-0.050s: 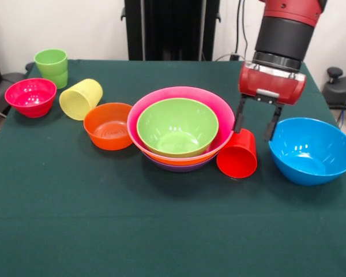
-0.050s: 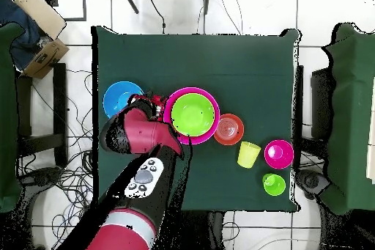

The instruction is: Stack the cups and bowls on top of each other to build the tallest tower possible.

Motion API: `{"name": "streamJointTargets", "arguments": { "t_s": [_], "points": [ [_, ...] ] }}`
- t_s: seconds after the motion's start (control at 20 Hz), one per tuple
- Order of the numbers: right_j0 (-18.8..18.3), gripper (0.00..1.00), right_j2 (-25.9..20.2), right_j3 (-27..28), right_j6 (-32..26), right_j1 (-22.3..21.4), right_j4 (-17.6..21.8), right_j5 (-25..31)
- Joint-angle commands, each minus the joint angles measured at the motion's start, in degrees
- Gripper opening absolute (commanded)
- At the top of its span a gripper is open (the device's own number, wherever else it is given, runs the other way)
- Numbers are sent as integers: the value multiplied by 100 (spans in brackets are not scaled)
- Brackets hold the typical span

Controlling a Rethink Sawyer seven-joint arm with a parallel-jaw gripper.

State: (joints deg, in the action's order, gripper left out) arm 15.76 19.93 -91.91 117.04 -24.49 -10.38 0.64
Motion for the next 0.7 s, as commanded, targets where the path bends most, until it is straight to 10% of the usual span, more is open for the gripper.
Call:
{"name": "streamJointTargets", "arguments": {
  "t_s": [0.05,0.7],
  "points": [
    [450,100,-18,521,185,311,222,1124],
    [246,100,-231,605,2,297,536,1430]
  ]
}}
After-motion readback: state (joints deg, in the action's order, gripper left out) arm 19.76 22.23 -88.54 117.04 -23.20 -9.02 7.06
